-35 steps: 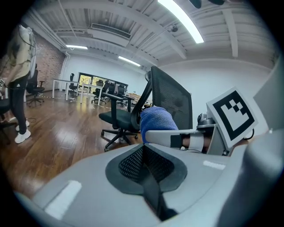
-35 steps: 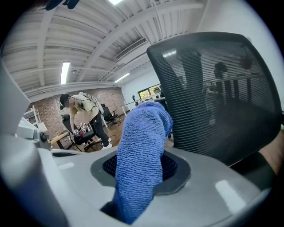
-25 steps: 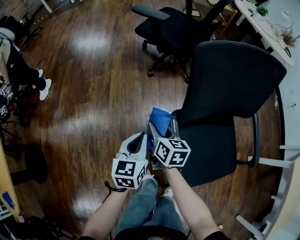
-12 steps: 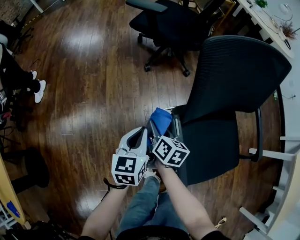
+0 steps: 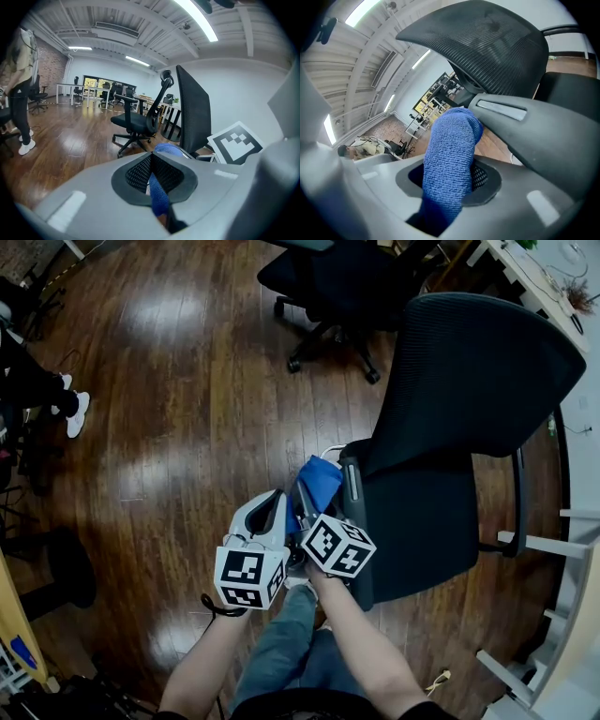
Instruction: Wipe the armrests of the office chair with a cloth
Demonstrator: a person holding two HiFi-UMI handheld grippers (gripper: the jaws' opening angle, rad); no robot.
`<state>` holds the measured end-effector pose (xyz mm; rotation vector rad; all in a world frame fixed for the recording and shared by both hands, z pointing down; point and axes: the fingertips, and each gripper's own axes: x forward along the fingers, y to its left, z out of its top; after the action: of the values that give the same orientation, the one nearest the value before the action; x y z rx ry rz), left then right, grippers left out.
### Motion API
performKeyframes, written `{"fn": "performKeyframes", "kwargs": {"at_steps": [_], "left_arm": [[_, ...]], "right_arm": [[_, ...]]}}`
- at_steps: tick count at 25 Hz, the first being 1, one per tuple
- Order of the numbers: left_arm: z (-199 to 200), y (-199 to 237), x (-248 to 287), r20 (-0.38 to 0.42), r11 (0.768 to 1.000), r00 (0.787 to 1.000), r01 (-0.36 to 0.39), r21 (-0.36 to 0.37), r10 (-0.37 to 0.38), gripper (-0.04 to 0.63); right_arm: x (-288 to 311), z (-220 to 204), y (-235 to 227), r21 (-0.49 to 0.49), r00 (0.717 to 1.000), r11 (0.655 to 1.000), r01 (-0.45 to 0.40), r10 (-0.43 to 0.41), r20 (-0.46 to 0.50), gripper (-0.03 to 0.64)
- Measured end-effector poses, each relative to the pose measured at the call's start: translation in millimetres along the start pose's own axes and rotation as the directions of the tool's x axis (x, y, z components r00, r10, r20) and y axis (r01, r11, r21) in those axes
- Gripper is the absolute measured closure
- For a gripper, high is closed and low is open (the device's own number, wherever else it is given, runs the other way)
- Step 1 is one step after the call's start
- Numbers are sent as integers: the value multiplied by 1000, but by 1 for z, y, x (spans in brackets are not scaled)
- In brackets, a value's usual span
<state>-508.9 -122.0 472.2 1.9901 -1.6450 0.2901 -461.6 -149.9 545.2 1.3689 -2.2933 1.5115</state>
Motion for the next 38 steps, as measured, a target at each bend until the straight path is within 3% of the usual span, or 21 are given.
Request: {"fn": "performKeyframes", "kwargs": {"at_steps": [12, 22, 38], "left_arm": [[-31, -20, -39, -2, 1000, 1000, -29, 8, 29, 591], [-60, -53, -80, -9, 999, 1000, -8, 34, 8, 591], [-115, -98, -123, -29, 999, 1000, -2, 35, 3, 591]], "right_arm": [[-46, -32, -4, 17, 1000, 999, -27, 27, 1, 480], [-94, -64, -10, 15, 1000, 1000, -26, 26, 6, 480], [-167, -132, -37, 8, 998, 999, -35, 35, -58, 480]]}}
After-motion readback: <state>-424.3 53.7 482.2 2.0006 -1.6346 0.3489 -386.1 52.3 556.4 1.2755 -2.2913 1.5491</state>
